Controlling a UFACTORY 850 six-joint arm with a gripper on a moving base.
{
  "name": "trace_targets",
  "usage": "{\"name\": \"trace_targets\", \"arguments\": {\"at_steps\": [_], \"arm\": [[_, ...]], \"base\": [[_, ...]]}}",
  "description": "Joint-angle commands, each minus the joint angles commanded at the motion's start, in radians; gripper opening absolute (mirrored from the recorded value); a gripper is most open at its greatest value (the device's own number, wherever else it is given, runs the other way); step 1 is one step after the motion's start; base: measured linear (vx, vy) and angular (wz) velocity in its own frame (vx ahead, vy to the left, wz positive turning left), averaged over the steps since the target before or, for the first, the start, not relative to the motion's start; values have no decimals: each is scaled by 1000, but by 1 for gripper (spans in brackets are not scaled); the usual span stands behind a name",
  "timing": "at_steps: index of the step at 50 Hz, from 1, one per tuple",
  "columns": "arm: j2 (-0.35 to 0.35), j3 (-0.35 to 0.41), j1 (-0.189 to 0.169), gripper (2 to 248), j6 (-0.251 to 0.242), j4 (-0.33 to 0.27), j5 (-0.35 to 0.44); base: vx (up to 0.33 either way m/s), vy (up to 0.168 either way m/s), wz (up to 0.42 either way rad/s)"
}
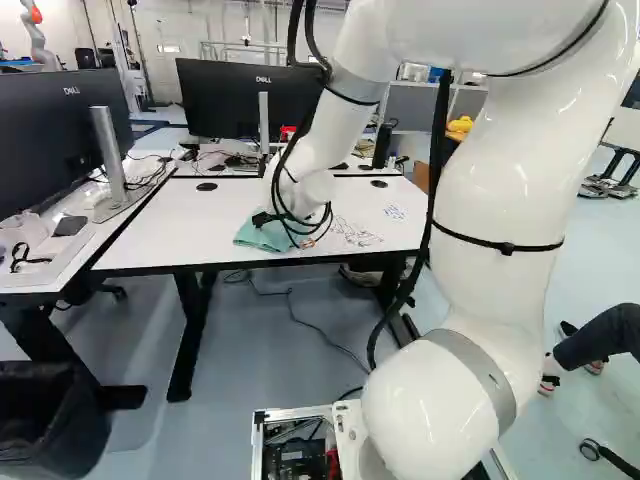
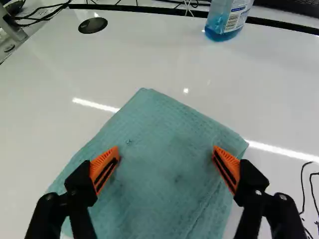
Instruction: Clean the table with the green towel
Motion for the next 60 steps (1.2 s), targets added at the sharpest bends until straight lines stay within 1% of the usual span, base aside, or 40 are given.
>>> {"name": "trace_targets", "arguments": {"at_steps": [7, 8, 12, 13, 18, 19, 23, 24, 28, 29, 33, 34, 39, 40, 44, 45, 60], "arm": [[0, 0, 0, 247, 0, 0, 0], [0, 0, 0, 239, 0, 0, 0], [0, 0, 0, 239, 0, 0, 0], [0, 0, 0, 204, 0, 0, 0], [0, 0, 0, 204, 0, 0, 0], [0, 0, 0, 175, 0, 0, 0], [0, 0, 0, 175, 0, 0, 0], [0, 0, 0, 148, 0, 0, 0], [0, 0, 0, 148, 0, 0, 0], [0, 0, 0, 120, 0, 0, 0], [0, 0, 0, 120, 0, 0, 0], [0, 0, 0, 91, 0, 0, 0], [0, 0, 0, 91, 0, 0, 0], [0, 0, 0, 64, 0, 0, 0], [0, 0, 0, 64, 0, 0, 0], [0, 0, 0, 56, 0, 0, 0], [29, 8, 0, 56, 0, 0, 0]], "base": [[0, 0, 0], [0, 0, 0], [0, 0, 0], [0, 0, 0], [0, 0, 0], [0, 0, 0], [0, 0, 0], [0, 0, 0], [0, 0, 0], [0, 0, 0], [0, 0, 0], [0, 0, 0], [0, 0, 0], [0, 0, 0], [0, 0, 0], [0, 0, 0], [0, 0, 0]]}}
